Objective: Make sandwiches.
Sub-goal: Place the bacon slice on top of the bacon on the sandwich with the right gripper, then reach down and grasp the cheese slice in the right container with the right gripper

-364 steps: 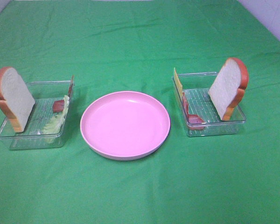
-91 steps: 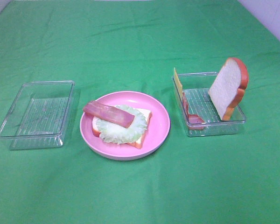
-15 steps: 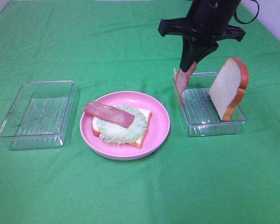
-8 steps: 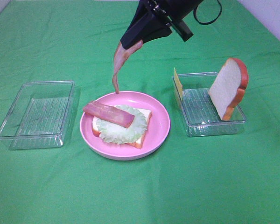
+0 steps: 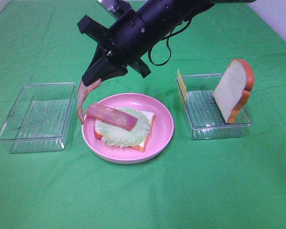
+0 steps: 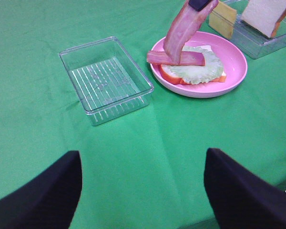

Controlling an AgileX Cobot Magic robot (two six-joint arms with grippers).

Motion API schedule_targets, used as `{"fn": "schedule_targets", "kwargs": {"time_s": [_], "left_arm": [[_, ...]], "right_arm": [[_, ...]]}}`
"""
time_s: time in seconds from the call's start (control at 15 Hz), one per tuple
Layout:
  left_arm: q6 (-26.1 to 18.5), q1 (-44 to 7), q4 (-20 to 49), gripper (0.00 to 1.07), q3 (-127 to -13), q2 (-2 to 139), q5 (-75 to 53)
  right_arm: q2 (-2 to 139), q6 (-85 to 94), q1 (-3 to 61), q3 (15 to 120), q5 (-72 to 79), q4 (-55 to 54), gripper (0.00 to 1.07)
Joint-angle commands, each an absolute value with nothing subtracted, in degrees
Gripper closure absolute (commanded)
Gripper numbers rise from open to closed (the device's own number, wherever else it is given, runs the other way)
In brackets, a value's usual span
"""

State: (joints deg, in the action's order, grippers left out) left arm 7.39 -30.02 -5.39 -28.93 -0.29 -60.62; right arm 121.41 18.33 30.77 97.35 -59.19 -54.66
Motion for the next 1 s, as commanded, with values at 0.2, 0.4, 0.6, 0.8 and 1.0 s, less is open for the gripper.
{"fn": "schedule_targets", "kwargs": {"time_s": [0.2, 0.4, 0.6, 0.8, 1.0], "left_arm": [[7.28, -29.91, -5.04, 0.37, -28.65, -0.74, -59.99], [7.28, -29.91, -5.04, 0.37, -28.65, -0.74, -59.99], [7.28, -29.91, -5.04, 0.37, -28.65, -0.74, -59.99], [7.28, -29.91, -5.04, 0.37, -28.65, -0.74, -59.99], [7.28, -29.91, -5.04, 0.37, -28.65, -0.74, -59.99]], "right_arm": [[125.48, 13.12, 31.05, 97.80, -55.35, -44.75, 1.07], [125.42, 2.92, 31.05, 97.80, -53.86, -30.60, 1.07], [125.42, -1.43, 31.05, 97.80, -53.92, -24.75, 0.83], [125.42, -1.38, 31.05, 97.80, -54.03, -23.55, 0.43], [123.30, -1.49, 31.05, 98.09, -55.86, -19.14, 0.35]]}}
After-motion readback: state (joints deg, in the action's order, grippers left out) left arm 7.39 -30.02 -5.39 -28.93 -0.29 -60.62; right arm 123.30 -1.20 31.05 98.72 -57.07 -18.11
